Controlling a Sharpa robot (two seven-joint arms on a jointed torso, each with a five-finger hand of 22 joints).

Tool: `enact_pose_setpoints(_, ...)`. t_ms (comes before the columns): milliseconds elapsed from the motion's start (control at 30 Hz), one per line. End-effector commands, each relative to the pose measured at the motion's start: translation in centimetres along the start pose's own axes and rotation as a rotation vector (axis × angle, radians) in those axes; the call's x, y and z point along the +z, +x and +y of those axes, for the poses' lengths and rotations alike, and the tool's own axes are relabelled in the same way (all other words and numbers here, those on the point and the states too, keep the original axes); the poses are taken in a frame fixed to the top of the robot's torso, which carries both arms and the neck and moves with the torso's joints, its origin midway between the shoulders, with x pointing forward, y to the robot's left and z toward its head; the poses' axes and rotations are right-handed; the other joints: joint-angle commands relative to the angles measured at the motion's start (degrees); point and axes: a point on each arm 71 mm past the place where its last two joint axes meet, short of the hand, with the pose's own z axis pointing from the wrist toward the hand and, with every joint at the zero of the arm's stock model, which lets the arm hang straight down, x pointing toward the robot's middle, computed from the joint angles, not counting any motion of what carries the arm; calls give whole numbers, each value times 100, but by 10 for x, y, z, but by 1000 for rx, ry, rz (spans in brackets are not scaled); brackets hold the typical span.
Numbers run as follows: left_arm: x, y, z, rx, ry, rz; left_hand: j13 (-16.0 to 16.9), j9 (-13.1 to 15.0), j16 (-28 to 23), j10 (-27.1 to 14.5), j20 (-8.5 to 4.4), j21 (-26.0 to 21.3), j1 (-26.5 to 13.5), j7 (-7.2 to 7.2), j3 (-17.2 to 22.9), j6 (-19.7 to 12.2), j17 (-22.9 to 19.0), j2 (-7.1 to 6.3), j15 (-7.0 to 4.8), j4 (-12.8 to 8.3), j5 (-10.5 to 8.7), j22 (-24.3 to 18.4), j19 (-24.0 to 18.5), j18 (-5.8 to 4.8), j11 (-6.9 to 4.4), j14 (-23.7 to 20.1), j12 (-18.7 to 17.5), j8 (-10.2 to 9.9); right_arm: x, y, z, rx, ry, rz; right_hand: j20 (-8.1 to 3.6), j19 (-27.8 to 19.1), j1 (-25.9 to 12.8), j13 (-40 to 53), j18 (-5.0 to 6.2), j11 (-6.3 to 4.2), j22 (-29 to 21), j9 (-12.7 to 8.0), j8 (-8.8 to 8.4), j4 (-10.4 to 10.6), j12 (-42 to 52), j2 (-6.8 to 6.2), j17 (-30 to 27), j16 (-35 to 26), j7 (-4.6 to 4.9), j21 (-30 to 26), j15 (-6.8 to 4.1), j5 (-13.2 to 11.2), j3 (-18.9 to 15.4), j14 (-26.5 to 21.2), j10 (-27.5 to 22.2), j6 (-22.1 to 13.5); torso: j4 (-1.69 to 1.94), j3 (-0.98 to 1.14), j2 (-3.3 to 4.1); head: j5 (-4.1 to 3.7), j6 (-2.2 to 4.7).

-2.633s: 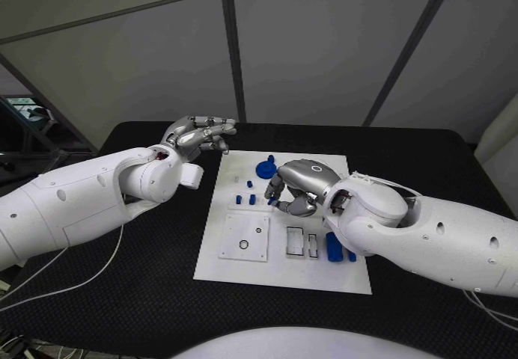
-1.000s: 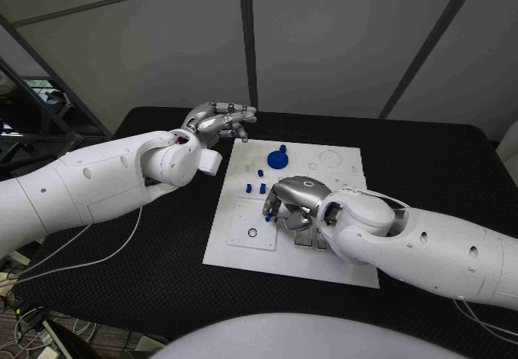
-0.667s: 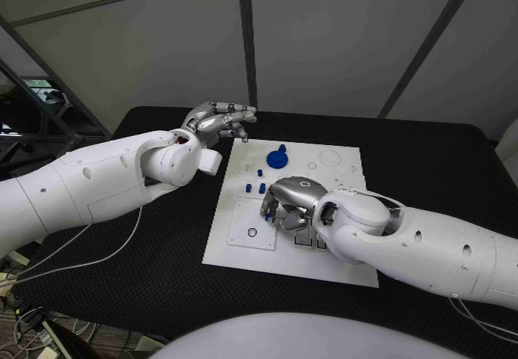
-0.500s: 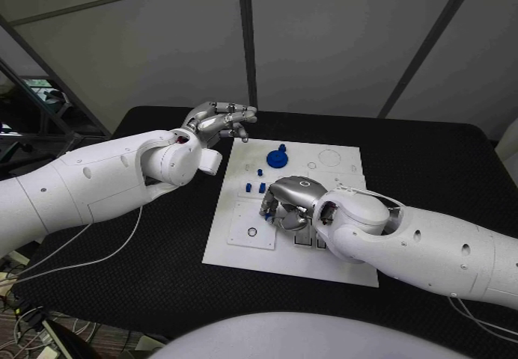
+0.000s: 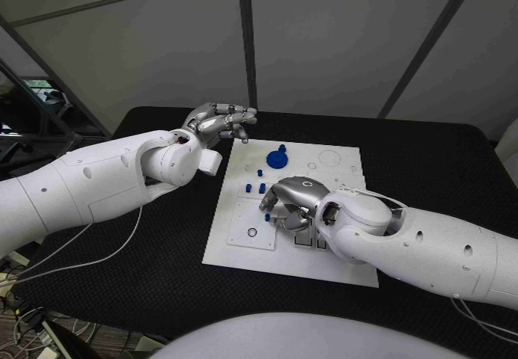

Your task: Assemble the parts on the task board

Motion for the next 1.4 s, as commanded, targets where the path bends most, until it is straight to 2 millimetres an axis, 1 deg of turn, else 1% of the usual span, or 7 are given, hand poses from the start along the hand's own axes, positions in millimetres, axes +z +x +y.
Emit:
enact_pose_setpoints(33, 0, 1, -1, -2, 1, 15, -9, -2, -32, -57, 3, -20, 15, 20, -27, -26, -5, 37, 4, -8, -14, -6, -56, -107, 0, -32, 25, 25, -3, -2, -2, 8, 1, -39, 14, -49, -32, 18, 70, 3, -55, 8, -6, -1, 44, -20, -55, -40, -5, -46, 53, 32, -33, 21, -69, -48, 5, 4, 1, -7, 9)
enact_pose_setpoints(367, 1, -2, -1, 0, 0, 8, -9, -2, -32, -57, 3, -20, 15, 20, -27, -26, -5, 37, 4, -8, -14, -6, -56, -107, 0, -32, 25, 25, -25, -10, -6, 62, -3, -119, 19, -38, -54, 33, 71, -2, -65, 28, 25, 7, 136, -6, -94, -54, -6, -62, 50, 88, -105, 19, -82, -16, -9, 7, -2, -5, 41)
enact_pose_setpoints(733, 1, -5, 3, 5, -8, 3, -9, -2, -32, -57, 3, -20, 15, 20, -27, -26, -5, 37, 4, -8, -14, -6, -56, -107, 0, -32, 25, 25, -59, -39, -38, 93, 97, -151, 1, -7, -143, 34, 71, -41, -77, 42, 47, 71, 337, -28, -148, -59, -47, -81, 26, 126, -238, 25, -7, 114, -7, -7, -4, -159, 143)
enact_pose_setpoints(900, 0, -4, 4, 5, -12, 6, -9, -2, -32, -57, 3, -20, 15, 20, -27, -26, -5, 37, 4, -8, -14, -6, -56, -107, 0, -32, 25, 25, -71, -47, -63, 74, 181, -113, 8, -281, -154, 19, 143, -30, -445, 16, -1, 118, 332, -96, -500, -336, -99, -402, 39, 239, -545, -113, -323, -59, 10, -15, 5, -302, 195)
enact_pose_setpoints(967, 0, -3, 4, 5, -13, 8, -10, -2, -32, -62, 5, -23, 15, 20, -30, -30, -10, 42, 5, -6, -12, -7, -59, -107, 0, -36, 32, 30, -76, -47, -75, 61, 221, -84, 35, -406, -57, 34, 176, 0, -619, 23, 11, 178, 403, -60, -691, -469, -163, -572, 65, 255, -928, -193, -516, -185, 7, -15, 7, -328, 199)
enact_pose_setpoints(1100, -1, -3, 5, 5, -13, 10, -10, -2, -31, -66, 7, -26, 16, 21, -32, -34, -13, 46, 7, -5, -12, -8, -60, -107, 1, -38, 36, 33, -77, -47, -82, 39, 249, -57, 51, -479, 125, 34, 208, 32, -774, 28, 10, 332, 554, 23, -892, -582, -207, -727, 79, 219, -1406, -247, -699, -255, 4, -5, 8, -327, 196)
enact_pose_setpoints(1400, -1, -2, 4, 5, -12, 11, -10, -2, -31, -66, 7, -26, 16, 21, -32, -34, -13, 46, 7, -5, -12, -8, -60, -107, 1, -38, 36, 33, -72, -45, -86, 8, 260, -35, 50, -456, 266, 42, 203, 8, -786, 36, 23, 395, 686, 114, -933, -583, -209, -746, 71, 206, -1498, -242, -690, -225, 8, -5, 6, -322, 184)
